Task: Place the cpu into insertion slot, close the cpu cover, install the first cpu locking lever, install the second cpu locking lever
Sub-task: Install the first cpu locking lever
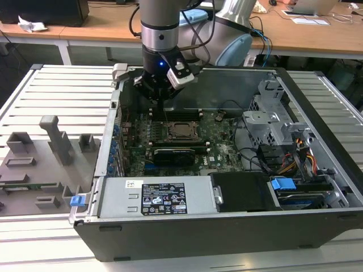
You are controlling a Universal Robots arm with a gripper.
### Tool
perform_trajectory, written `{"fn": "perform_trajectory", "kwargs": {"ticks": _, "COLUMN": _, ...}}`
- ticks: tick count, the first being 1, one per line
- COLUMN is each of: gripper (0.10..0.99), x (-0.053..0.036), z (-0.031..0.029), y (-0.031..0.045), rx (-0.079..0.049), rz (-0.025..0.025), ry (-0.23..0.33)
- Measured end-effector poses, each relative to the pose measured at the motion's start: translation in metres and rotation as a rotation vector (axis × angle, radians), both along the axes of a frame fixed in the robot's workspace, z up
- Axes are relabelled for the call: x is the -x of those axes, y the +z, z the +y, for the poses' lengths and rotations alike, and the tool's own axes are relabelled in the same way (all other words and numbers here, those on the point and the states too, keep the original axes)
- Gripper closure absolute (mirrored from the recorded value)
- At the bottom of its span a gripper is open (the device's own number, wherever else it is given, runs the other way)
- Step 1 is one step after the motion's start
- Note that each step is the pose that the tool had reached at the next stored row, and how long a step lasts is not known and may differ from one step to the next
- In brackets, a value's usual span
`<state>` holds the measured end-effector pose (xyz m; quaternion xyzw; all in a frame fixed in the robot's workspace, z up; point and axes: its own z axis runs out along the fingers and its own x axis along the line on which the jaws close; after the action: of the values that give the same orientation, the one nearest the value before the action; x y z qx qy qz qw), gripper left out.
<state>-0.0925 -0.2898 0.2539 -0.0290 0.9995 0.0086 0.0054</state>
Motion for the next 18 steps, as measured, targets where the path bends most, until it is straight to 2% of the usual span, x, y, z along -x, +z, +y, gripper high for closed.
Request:
{"fn": "perform_trajectory", "kwargs": {"ticks": 3, "gripper": 0.980, "x": -0.0039, "z": 0.0000, "y": 0.0000, "rx": 0.000, "rz": 0.0000, "ry": 0.000}}
{"fn": "perform_trajectory", "kwargs": {"ticks": 12, "gripper": 0.980, "x": -0.0241, "z": 0.0000, "y": -0.0017, "rx": 0.001, "rz": 0.0001, "ry": 0.000}}
{"fn": "perform_trajectory", "kwargs": {"ticks": 16, "gripper": 0.980, "x": -0.0368, "z": -0.0001, "y": -0.0047, "rx": 0.001, "rz": 0.0011, "ry": 0.000}}
{"fn": "perform_trajectory", "kwargs": {"ticks": 17, "gripper": 0.980, "x": -0.0374, "z": -0.0001, "y": -0.0052, "rx": -0.001, "rz": 0.0011, "ry": 0.000}}
{"fn": "perform_trajectory", "kwargs": {"ticks": 18, "gripper": 0.980, "x": -0.0374, "z": -0.0002, "y": -0.0054, "rx": -0.012, "rz": 0.0013, "ry": 0.000}}
